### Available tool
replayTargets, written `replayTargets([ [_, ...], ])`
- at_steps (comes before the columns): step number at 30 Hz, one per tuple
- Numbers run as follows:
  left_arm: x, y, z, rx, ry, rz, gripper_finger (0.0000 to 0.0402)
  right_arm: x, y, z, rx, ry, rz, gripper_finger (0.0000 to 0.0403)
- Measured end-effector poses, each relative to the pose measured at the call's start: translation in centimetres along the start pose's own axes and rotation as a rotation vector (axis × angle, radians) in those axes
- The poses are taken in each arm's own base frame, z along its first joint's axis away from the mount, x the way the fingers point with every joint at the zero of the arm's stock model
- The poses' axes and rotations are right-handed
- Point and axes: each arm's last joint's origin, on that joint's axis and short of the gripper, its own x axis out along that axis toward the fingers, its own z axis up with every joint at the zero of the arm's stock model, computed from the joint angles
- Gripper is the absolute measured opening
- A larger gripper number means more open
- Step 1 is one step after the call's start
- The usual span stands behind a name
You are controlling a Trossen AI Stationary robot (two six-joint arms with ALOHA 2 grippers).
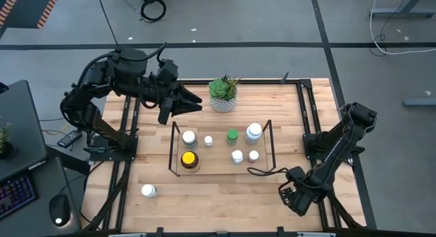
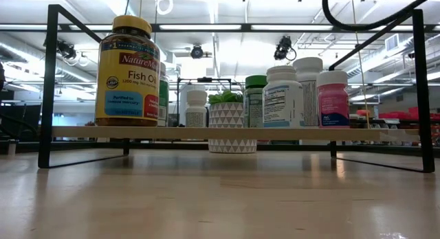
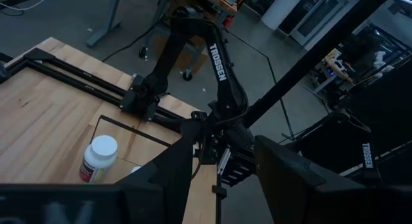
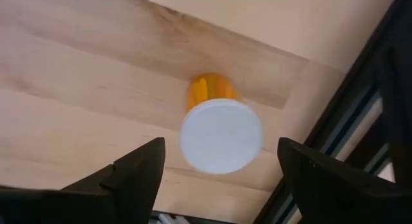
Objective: Pick and place medicine bottles onto shelf by color
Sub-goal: Put the orange medicine bottle on the shelf
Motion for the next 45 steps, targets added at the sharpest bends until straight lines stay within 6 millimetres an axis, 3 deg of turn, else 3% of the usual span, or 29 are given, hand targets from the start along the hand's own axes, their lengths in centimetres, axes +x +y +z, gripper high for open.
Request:
replayTargets([
  [10, 0.0, 0.0, 0.0, -0.001, 0.000, 0.000, 0.0181, 2.1, 0.3, 0.5, 0.009, 0.060, 0.055, 0.0307],
  [26, 0.0, 0.0, 0.0, 0.001, 0.001, 0.000, 0.0185, 2.7, 0.1, 1.1, 0.022, 0.055, 0.031, 0.0304],
  [45, 0.0, 0.0, 0.0, 0.002, 0.002, 0.000, 0.0181, 3.0, 0.0, 1.2, 0.014, 0.062, 0.028, 0.0229],
])
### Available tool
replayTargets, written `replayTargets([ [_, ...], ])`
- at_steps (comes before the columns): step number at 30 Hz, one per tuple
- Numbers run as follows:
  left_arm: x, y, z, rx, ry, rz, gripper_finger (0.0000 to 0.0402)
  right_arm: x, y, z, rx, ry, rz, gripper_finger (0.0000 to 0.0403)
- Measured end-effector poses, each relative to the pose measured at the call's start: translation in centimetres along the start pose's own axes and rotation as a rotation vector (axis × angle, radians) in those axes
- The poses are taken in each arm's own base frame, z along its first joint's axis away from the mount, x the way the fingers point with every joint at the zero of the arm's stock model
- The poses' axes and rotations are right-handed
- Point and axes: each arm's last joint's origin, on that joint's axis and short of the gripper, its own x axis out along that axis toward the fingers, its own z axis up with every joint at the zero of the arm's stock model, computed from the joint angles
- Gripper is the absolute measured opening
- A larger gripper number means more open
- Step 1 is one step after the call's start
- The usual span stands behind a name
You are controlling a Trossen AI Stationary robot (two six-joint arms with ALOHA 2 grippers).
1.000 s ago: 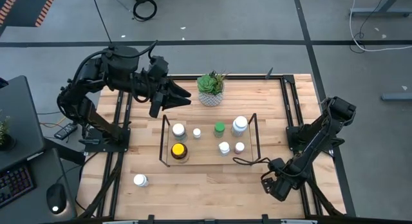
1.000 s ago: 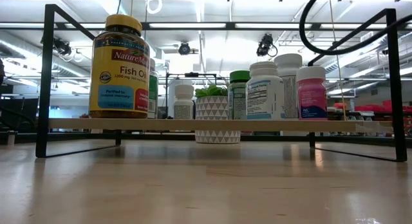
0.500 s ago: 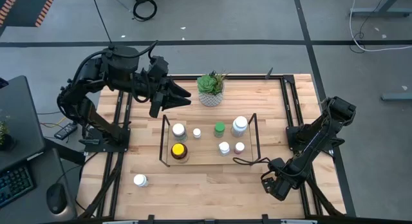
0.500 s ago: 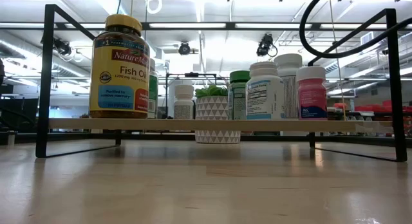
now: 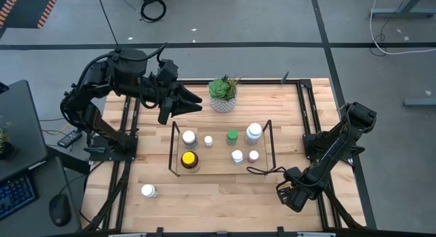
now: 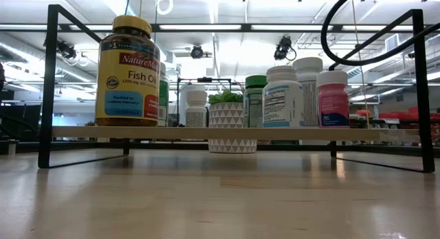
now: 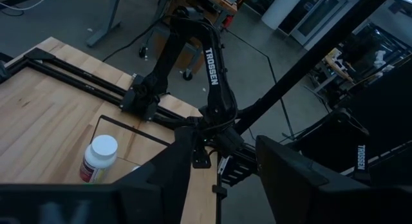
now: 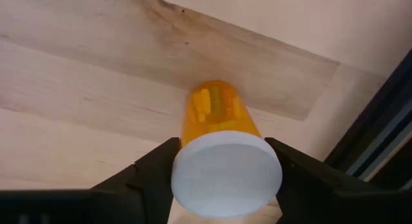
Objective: Pick and place medicine bottles onto shelf by color
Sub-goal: Put the orange medicine bottle on the shelf
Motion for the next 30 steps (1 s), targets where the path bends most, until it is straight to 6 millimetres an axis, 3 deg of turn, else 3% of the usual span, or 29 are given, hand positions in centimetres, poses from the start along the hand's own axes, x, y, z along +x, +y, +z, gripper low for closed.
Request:
replayTargets([
  [8, 0.0, 0.0, 0.0, 0.000, 0.000, 0.000, 0.0181, -0.1, 0.3, -0.2, -0.006, 0.036, 0.015, 0.0224],
  [15, 0.0, 0.0, 0.0, 0.000, 0.000, 0.000, 0.0181, -1.8, 1.6, -1.2, -0.079, 0.117, 0.070, 0.0223],
  [21, 0.0, 0.0, 0.0, 0.000, 0.000, 0.000, 0.0179, -4.7, 3.1, -1.4, -0.122, 0.139, 0.112, 0.0223],
  [30, 0.0, 0.0, 0.0, 0.000, 0.000, 0.000, 0.0185, -11.6, 4.5, -0.7, -0.180, 0.061, 0.141, 0.0222],
])
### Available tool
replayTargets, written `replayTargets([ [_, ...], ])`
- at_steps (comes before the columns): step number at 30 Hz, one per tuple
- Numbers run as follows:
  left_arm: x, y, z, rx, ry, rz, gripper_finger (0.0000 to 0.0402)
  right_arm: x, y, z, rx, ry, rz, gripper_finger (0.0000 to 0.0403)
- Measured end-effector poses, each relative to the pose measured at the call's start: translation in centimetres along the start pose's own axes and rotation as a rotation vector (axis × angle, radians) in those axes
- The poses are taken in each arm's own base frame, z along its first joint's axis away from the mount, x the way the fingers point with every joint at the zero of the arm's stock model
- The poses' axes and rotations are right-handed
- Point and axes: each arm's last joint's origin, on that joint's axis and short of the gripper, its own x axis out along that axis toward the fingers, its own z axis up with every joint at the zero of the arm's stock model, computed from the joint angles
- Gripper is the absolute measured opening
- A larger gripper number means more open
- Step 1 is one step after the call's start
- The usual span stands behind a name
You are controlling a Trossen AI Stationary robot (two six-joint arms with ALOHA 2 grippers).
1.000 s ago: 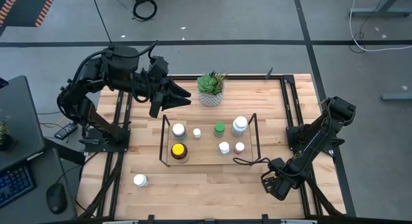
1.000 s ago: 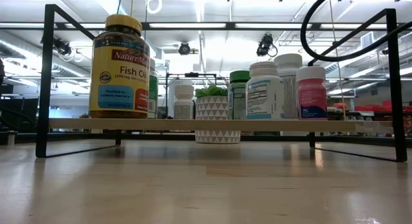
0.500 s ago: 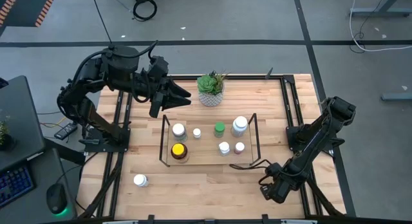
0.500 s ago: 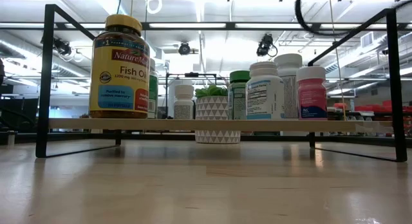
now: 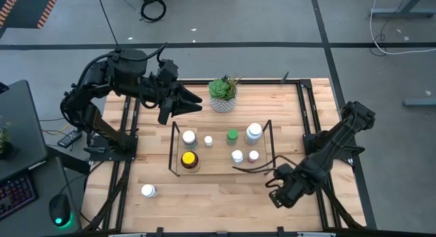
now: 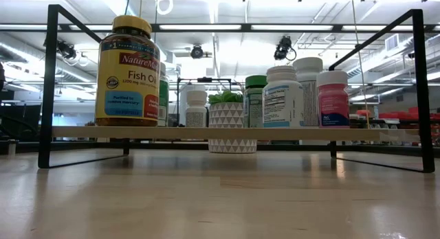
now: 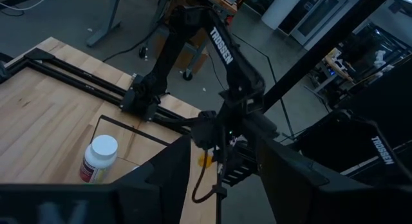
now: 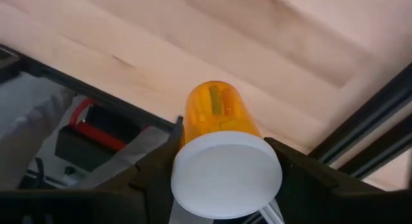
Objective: Pick and place medicine bottles onto shelf by color
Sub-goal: Put the orange medicine bottle on the shelf
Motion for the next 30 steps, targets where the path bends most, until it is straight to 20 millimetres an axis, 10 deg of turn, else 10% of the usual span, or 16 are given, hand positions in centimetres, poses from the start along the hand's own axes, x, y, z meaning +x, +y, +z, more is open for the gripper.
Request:
replayTargets([
  [11, 0.0, -0.1, -0.1, 0.012, 0.003, -0.006, 0.0187, -6.2, 2.3, 5.8, -0.175, -0.087, 0.127, 0.0222],
  [30, 0.1, -0.8, -0.5, 0.015, 0.025, -0.029, 0.0190, -10.8, 8.3, 10.5, -0.408, -0.292, 0.332, 0.0222],
])
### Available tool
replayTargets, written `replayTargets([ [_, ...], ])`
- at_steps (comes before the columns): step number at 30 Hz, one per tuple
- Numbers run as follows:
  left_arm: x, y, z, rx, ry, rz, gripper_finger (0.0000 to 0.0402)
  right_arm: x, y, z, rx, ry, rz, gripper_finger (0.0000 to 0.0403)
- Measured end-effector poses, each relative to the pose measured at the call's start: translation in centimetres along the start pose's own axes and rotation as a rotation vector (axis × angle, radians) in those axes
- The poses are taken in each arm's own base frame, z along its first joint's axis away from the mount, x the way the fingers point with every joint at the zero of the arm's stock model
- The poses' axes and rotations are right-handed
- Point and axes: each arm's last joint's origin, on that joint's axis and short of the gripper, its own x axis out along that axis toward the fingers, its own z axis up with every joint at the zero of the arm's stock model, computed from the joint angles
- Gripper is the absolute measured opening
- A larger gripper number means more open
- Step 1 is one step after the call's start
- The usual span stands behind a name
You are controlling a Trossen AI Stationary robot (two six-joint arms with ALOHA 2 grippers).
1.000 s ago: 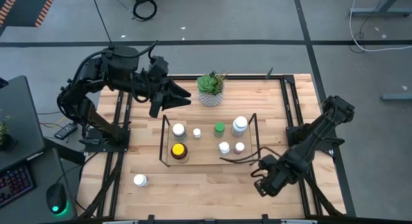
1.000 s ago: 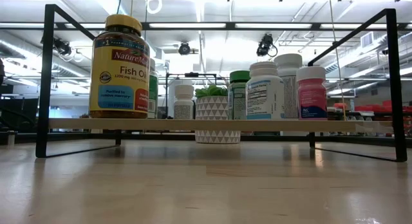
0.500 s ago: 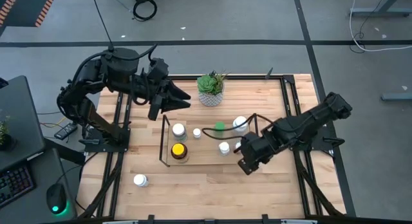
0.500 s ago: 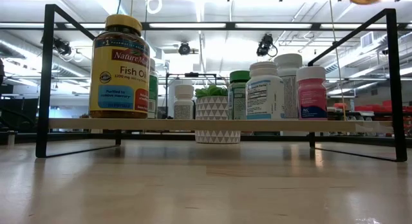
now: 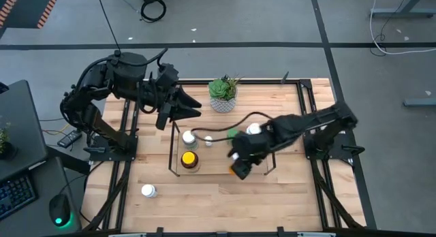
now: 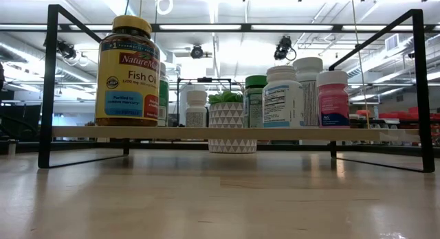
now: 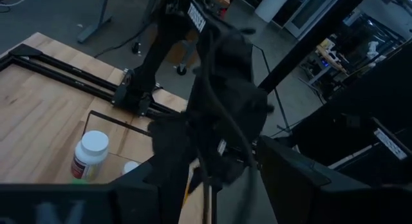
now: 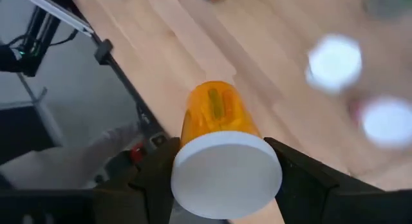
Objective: Pick and place medicine bottles onto shelf by color
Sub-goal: Put the orange medicine bottle on the shelf
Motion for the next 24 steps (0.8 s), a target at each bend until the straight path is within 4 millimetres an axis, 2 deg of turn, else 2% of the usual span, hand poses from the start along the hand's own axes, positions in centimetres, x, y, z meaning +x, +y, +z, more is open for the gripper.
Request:
replayTargets([
  [5, -0.1, 0.0, 0.0, -0.004, 0.000, 0.000, 0.0190, 2.7, 1.2, 3.5, -0.128, 0.023, -0.073, 0.0222],
  [12, -1.1, -0.2, 0.1, -0.007, -0.013, -0.008, 0.0190, 6.1, 0.9, 6.7, -0.268, 0.118, -0.195, 0.0222],
  [18, -2.0, -0.4, 0.3, -0.035, -0.045, -0.027, 0.0189, 7.9, 1.3, 7.8, -0.403, 0.168, -0.242, 0.0222],
  [24, -2.4, -0.5, 0.3, -0.035, -0.049, -0.030, 0.0188, 9.8, 0.4, 7.9, -0.480, 0.243, -0.313, 0.0222],
])
